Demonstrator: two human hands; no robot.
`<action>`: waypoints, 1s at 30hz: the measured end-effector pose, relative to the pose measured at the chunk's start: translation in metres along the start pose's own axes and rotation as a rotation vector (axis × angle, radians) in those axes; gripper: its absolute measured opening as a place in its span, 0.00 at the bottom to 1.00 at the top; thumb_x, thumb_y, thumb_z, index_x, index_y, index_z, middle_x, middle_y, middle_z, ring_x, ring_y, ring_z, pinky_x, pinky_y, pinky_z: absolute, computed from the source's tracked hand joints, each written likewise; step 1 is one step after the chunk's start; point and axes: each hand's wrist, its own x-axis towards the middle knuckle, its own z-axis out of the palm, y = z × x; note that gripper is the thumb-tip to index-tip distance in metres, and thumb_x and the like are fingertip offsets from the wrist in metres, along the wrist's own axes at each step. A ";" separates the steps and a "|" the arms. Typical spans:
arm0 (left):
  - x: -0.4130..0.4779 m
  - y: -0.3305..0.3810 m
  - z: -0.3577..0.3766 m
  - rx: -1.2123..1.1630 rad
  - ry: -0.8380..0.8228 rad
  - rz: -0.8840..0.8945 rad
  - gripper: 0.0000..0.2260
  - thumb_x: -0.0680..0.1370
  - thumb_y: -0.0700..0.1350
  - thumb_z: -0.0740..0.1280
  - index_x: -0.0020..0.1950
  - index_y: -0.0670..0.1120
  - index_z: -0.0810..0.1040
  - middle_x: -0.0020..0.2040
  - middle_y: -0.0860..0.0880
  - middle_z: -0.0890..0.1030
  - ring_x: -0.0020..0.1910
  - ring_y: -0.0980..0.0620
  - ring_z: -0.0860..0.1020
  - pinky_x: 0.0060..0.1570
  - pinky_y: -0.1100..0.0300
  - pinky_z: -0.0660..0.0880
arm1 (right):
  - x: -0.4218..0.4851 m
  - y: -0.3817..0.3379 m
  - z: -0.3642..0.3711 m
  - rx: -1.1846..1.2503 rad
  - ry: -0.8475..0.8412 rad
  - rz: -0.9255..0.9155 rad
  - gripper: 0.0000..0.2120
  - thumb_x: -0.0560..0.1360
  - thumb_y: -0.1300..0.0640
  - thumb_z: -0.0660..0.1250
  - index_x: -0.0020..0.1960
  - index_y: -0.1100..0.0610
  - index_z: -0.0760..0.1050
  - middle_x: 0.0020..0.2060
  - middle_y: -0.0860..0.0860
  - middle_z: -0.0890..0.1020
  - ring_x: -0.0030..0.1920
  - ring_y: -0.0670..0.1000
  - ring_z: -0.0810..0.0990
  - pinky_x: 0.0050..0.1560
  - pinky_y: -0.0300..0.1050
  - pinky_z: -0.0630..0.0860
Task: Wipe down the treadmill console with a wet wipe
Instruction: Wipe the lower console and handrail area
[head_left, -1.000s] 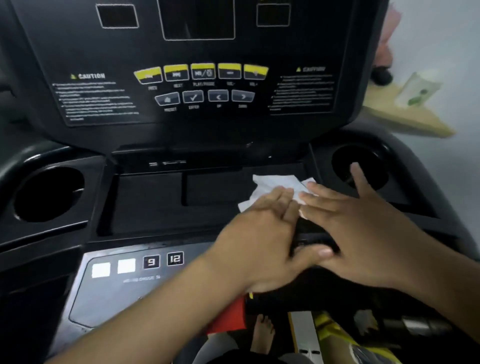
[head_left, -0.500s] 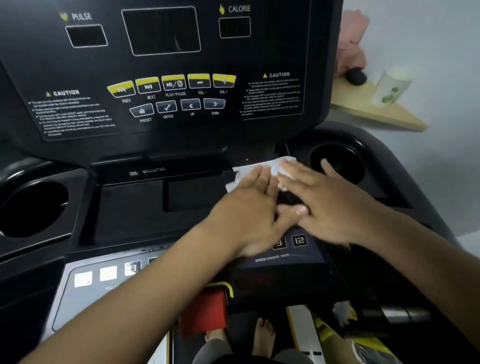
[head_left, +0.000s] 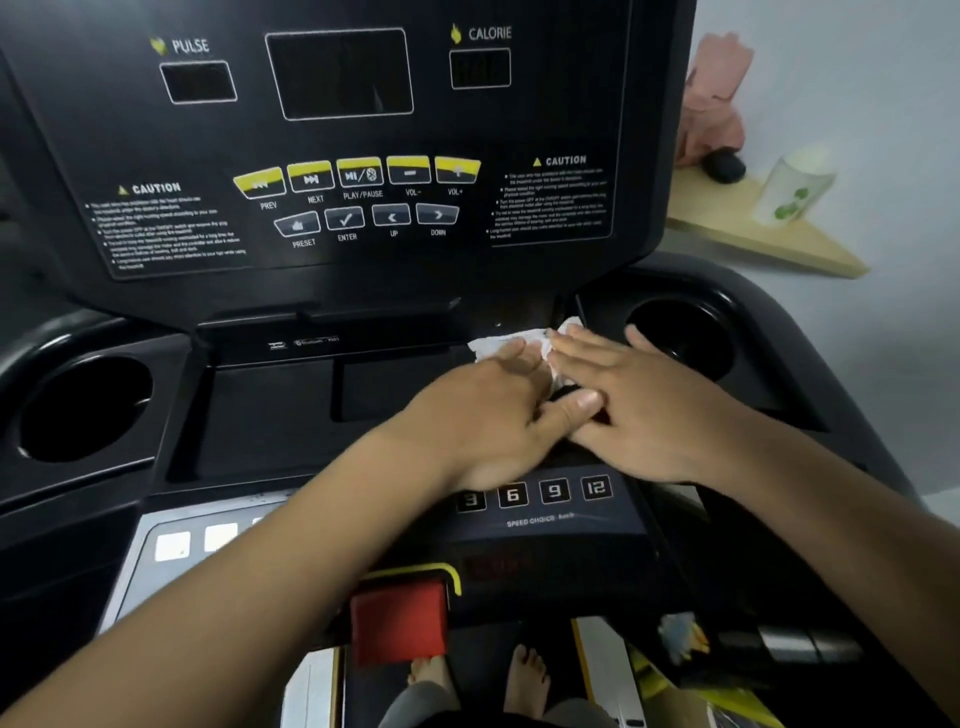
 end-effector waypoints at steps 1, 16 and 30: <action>-0.009 -0.002 0.001 -0.006 0.000 0.022 0.38 0.74 0.70 0.41 0.77 0.51 0.63 0.79 0.50 0.60 0.78 0.54 0.53 0.74 0.54 0.58 | -0.011 -0.004 -0.001 0.019 -0.008 -0.029 0.37 0.74 0.33 0.45 0.78 0.49 0.55 0.78 0.44 0.53 0.76 0.40 0.43 0.76 0.52 0.40; -0.066 -0.006 0.016 -0.012 0.102 -0.071 0.35 0.76 0.69 0.40 0.75 0.54 0.65 0.77 0.49 0.65 0.76 0.54 0.60 0.71 0.51 0.64 | -0.025 -0.043 -0.004 -0.094 -0.118 -0.151 0.49 0.65 0.26 0.33 0.78 0.49 0.55 0.77 0.45 0.57 0.76 0.41 0.51 0.76 0.53 0.37; -0.156 -0.103 0.001 0.121 0.153 -0.162 0.38 0.75 0.70 0.37 0.75 0.53 0.65 0.76 0.51 0.66 0.75 0.52 0.64 0.70 0.53 0.65 | 0.020 -0.157 0.018 0.014 -0.126 -0.191 0.44 0.69 0.24 0.43 0.78 0.47 0.51 0.78 0.44 0.54 0.76 0.41 0.49 0.75 0.58 0.38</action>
